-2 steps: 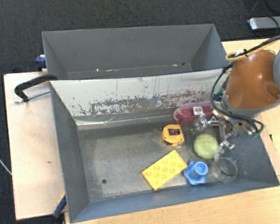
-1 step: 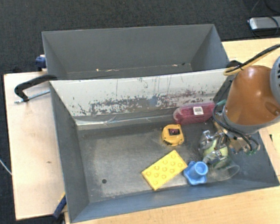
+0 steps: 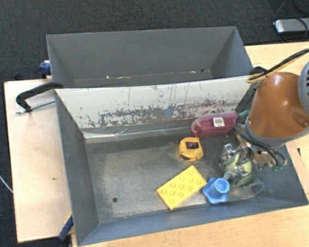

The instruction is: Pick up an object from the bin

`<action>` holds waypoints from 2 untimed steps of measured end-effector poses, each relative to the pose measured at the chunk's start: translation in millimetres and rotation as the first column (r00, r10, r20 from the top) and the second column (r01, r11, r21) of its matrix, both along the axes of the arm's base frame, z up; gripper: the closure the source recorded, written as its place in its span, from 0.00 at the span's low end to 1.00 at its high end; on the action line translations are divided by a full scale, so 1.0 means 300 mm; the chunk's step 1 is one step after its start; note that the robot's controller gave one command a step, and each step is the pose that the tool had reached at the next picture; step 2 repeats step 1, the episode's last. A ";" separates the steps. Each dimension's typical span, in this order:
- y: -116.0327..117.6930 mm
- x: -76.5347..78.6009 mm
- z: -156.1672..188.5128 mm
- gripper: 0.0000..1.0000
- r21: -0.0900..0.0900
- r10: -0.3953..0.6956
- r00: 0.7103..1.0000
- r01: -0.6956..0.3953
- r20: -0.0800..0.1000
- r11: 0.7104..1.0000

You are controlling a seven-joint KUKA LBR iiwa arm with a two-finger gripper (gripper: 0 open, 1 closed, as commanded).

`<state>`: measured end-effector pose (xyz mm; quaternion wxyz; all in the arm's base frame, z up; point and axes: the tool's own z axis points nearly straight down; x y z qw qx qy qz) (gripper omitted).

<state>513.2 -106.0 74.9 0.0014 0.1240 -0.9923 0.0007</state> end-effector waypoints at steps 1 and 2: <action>0.076 -0.015 0.493 1.00 0.002 0.040 0.999 -0.040 0.008 0.999; 0.076 -0.015 0.493 1.00 0.002 0.040 0.999 -0.040 0.008 0.999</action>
Offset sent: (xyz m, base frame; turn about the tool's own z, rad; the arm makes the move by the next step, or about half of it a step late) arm 0.0000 0.0000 0.0000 0.0000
